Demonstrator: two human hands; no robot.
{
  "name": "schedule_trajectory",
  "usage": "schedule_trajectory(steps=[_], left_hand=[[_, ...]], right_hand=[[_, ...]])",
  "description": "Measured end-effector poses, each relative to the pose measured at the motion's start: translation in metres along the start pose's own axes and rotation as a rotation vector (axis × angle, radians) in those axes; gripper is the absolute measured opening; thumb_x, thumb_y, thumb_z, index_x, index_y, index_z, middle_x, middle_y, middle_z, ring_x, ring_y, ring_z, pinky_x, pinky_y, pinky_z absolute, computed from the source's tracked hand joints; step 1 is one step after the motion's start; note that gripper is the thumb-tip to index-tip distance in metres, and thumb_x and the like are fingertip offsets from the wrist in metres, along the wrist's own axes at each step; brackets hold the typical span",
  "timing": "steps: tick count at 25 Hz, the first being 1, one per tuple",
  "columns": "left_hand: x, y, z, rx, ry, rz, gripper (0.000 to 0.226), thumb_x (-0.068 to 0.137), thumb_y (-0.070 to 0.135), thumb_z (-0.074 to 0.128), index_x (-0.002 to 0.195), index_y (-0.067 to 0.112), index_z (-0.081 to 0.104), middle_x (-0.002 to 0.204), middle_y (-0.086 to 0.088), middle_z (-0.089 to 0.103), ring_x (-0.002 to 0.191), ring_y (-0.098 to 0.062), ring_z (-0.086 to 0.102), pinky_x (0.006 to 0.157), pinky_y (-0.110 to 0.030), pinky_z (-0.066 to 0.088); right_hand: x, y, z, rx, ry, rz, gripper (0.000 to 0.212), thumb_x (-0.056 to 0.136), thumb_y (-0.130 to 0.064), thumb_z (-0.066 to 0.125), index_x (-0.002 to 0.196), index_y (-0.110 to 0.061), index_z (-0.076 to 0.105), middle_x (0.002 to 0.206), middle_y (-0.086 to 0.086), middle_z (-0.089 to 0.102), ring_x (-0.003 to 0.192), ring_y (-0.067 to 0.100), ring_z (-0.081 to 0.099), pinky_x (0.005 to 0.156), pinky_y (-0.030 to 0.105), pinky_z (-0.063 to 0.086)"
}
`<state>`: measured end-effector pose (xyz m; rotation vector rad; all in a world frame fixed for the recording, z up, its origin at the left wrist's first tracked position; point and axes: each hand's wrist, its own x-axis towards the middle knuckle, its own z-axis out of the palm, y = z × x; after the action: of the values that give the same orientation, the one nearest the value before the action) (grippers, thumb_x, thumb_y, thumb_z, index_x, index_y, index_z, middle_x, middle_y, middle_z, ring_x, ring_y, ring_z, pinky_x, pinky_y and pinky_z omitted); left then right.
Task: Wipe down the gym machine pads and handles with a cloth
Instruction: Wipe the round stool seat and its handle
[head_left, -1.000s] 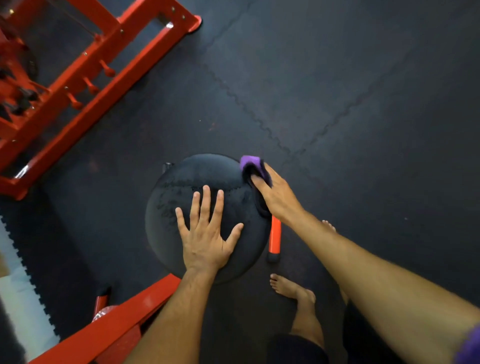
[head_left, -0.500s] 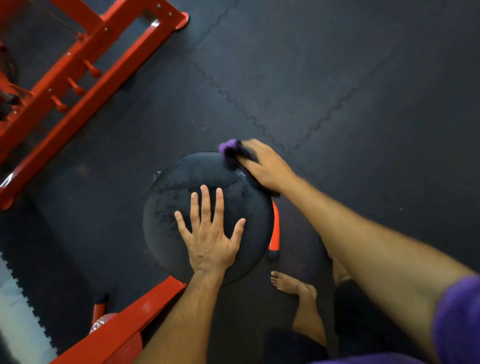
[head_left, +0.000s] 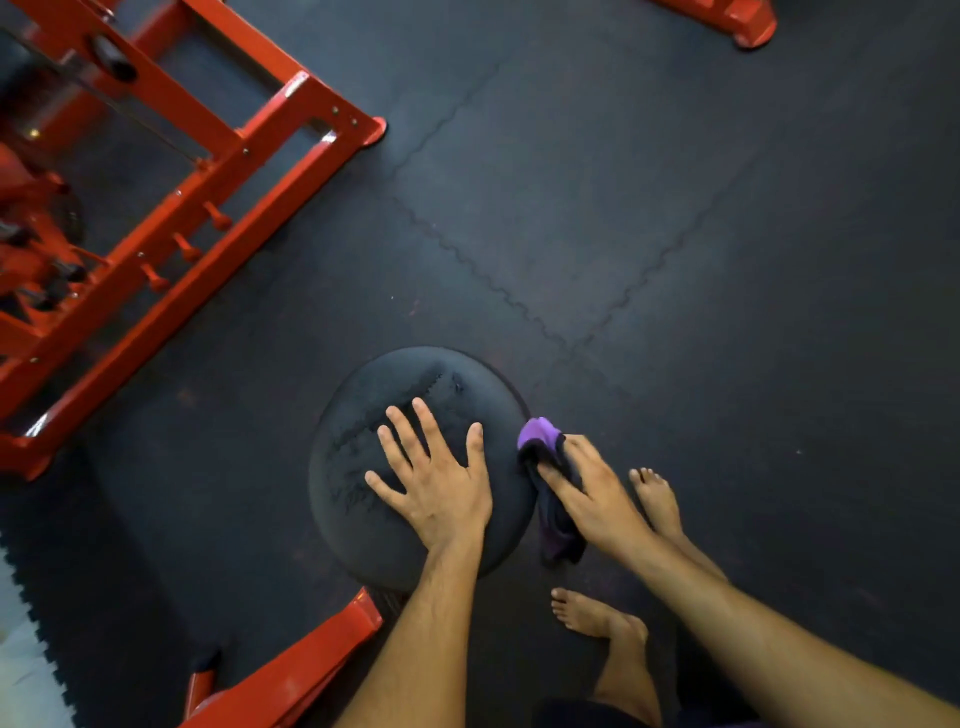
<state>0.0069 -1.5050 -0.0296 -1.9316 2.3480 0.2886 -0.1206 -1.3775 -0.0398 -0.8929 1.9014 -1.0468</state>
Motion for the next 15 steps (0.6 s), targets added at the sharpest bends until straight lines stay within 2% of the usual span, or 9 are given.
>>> schedule_trajectory(steps=[1, 3, 5, 7, 9, 10, 12, 15], left_hand=[[0.003, -0.005, -0.003, 0.025, -0.021, 0.005, 0.085, 0.094, 0.078, 0.012, 0.164, 0.031, 0.0, 0.174, -0.004, 0.002, 0.159, -0.026, 0.006, 0.118, -0.069, 0.017], [0.009, -0.032, -0.007, 0.11, 0.012, 0.143, 0.087, 0.093, 0.079, 0.016, 0.165, 0.03, 0.01, 0.173, -0.006, 0.009, 0.157, -0.027, 0.014, 0.118, -0.063, 0.021], [0.01, -0.059, -0.009, 0.138, 0.042, 0.293, 0.083, 0.095, 0.074, 0.022, 0.165, 0.032, 0.011, 0.174, -0.003, 0.006, 0.158, -0.024, 0.011, 0.123, -0.061, 0.014], [0.011, -0.064, -0.003, 0.109, 0.054, 0.277, 0.08, 0.097, 0.07, 0.023, 0.166, 0.031, 0.009, 0.174, 0.001, 0.0, 0.16, -0.021, 0.002, 0.125, -0.063, 0.006], [0.009, -0.054, 0.001, 0.105, 0.063, 0.205, 0.079, 0.097, 0.069, 0.022, 0.166, 0.03, 0.01, 0.174, 0.002, 0.001, 0.16, -0.02, 0.002, 0.125, -0.064, 0.006], [0.007, -0.05, 0.001, 0.113, 0.066, 0.193, 0.08, 0.097, 0.069, 0.022, 0.166, 0.03, 0.009, 0.174, 0.002, 0.001, 0.16, -0.021, 0.002, 0.125, -0.064, 0.006], [0.008, -0.052, 0.003, 0.121, 0.077, 0.19, 0.08, 0.097, 0.07, 0.02, 0.166, 0.031, 0.008, 0.174, 0.001, 0.0, 0.16, -0.022, 0.003, 0.125, -0.064, 0.007], [0.009, -0.058, 0.002, 0.117, 0.084, 0.226, 0.081, 0.098, 0.071, 0.022, 0.166, 0.031, 0.007, 0.174, 0.002, -0.003, 0.16, -0.022, 0.002, 0.125, -0.064, 0.007]], right_hand=[[0.013, 0.001, -0.006, -0.003, 0.009, -0.001, 0.02, 0.1, -0.034, 0.061, 0.11, -0.017, 0.06, 0.11, -0.01, 0.047, 0.102, 0.007, 0.052, 0.094, 0.023, 0.039], [0.058, -0.005, -0.025, -0.019, 0.057, -0.012, 0.027, 0.097, -0.028, 0.065, 0.117, -0.01, 0.064, 0.112, 0.001, 0.045, 0.101, 0.005, 0.047, 0.101, 0.026, 0.039], [0.108, -0.027, -0.04, -0.035, 0.081, -0.04, 0.033, 0.098, -0.029, 0.064, 0.125, -0.01, 0.062, 0.113, 0.004, 0.045, 0.103, 0.007, 0.046, 0.102, 0.028, 0.038], [0.152, -0.055, -0.034, -0.107, -0.067, -0.151, 0.038, 0.101, -0.034, 0.059, 0.135, -0.018, 0.057, 0.116, 0.001, 0.049, 0.109, 0.013, 0.05, 0.101, 0.028, 0.037], [0.18, -0.074, -0.015, -0.255, -0.279, -0.227, 0.04, 0.101, -0.043, 0.053, 0.14, -0.032, 0.053, 0.121, 0.0, 0.053, 0.113, 0.017, 0.052, 0.1, 0.033, 0.039], [0.188, -0.076, -0.005, -0.316, -0.329, -0.218, 0.04, 0.101, -0.048, 0.049, 0.14, -0.036, 0.052, 0.121, -0.001, 0.055, 0.114, 0.02, 0.053, 0.099, 0.037, 0.041], [0.183, -0.07, 0.0, -0.337, -0.28, -0.149, 0.038, 0.103, -0.05, 0.045, 0.135, -0.033, 0.055, 0.115, 0.002, 0.055, 0.112, 0.026, 0.057, 0.095, 0.042, 0.044], [0.117, -0.041, -0.004, -0.242, -0.06, -0.043, 0.036, 0.103, -0.046, 0.047, 0.128, -0.023, 0.057, 0.113, 0.003, 0.051, 0.108, 0.029, 0.058, 0.089, 0.037, 0.042]])
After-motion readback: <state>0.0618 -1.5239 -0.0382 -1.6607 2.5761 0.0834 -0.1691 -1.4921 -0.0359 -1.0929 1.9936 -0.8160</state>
